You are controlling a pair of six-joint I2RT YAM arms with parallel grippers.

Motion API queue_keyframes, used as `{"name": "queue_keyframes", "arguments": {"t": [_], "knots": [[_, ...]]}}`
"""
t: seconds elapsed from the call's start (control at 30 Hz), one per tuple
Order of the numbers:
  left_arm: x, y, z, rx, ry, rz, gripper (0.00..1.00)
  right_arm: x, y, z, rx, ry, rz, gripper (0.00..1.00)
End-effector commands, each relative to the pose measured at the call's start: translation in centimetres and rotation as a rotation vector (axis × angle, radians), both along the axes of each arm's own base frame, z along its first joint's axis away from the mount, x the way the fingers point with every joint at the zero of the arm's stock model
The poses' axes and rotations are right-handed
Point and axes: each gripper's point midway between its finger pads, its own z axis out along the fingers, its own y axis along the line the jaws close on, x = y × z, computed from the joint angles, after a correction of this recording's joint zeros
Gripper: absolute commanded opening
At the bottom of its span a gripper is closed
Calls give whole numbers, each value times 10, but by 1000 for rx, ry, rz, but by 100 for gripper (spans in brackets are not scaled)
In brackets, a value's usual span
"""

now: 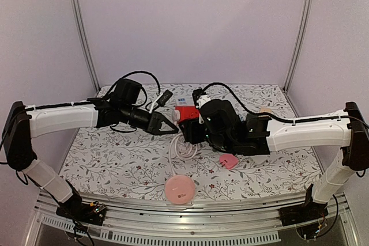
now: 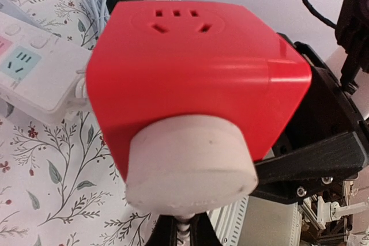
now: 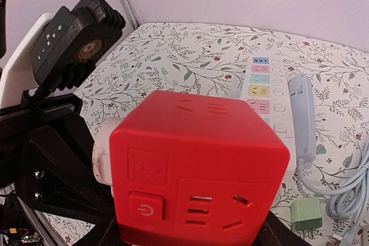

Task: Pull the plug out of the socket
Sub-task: Remove the plug from the socket.

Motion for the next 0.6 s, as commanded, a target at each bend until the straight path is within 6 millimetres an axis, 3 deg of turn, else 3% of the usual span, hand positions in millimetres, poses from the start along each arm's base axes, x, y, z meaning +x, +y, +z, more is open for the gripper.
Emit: {"name": "queue_keyframes", "arguments": {"t": [0.0,0.27,0.57], "knots": [[6,6,17,-42,-52,18,0,11,-3,25,81,-7,-87,20],[-1,-1,12,-33,-41,-5,0,11,5,60,237,29,-103,20],[-11,-10,5,-25,-28,-37,0,7,14,79,323,56,-67,20]]}}
